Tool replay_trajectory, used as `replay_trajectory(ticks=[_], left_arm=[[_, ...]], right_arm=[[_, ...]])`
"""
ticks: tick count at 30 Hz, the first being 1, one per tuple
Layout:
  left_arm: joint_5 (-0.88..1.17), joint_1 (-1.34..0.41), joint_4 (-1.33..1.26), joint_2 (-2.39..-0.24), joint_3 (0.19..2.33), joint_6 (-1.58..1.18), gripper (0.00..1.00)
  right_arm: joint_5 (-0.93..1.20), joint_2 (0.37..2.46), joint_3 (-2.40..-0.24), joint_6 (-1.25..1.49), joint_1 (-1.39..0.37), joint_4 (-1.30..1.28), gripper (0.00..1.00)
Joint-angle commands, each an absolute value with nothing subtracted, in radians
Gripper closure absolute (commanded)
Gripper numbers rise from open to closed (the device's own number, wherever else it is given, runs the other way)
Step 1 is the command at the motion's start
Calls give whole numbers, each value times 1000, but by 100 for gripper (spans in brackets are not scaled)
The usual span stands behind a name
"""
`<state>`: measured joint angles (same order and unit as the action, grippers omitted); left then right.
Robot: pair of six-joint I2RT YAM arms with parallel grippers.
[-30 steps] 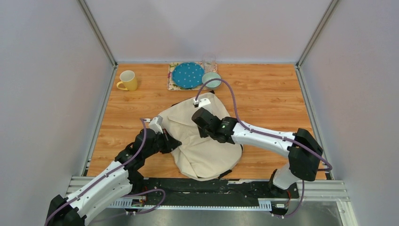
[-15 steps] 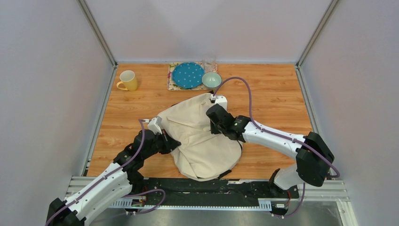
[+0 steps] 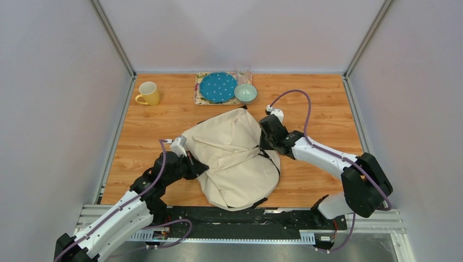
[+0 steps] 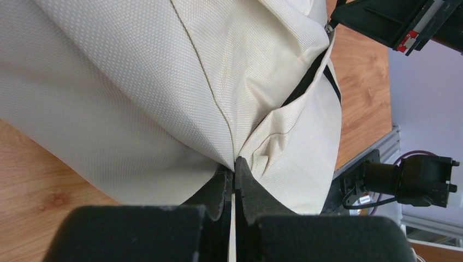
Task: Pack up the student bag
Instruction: Zip the student bag at the center of the board.
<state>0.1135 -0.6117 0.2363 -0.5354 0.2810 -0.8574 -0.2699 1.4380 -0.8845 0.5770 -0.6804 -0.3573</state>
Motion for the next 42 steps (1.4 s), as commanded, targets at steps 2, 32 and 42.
replay_trajectory(ticks=[2,32,42], left_arm=[[80,-600,298,-520,279,-824,100],[310,-439,218,-988,522,-626,48],[14,-439,475,-652,488,-644,23]], right_arm=[[-315,1449,-842,555,-606,-321,100],[-396,982,-623,698,-604,-526,55],[-380,732,-676,673,-603,-646,37]])
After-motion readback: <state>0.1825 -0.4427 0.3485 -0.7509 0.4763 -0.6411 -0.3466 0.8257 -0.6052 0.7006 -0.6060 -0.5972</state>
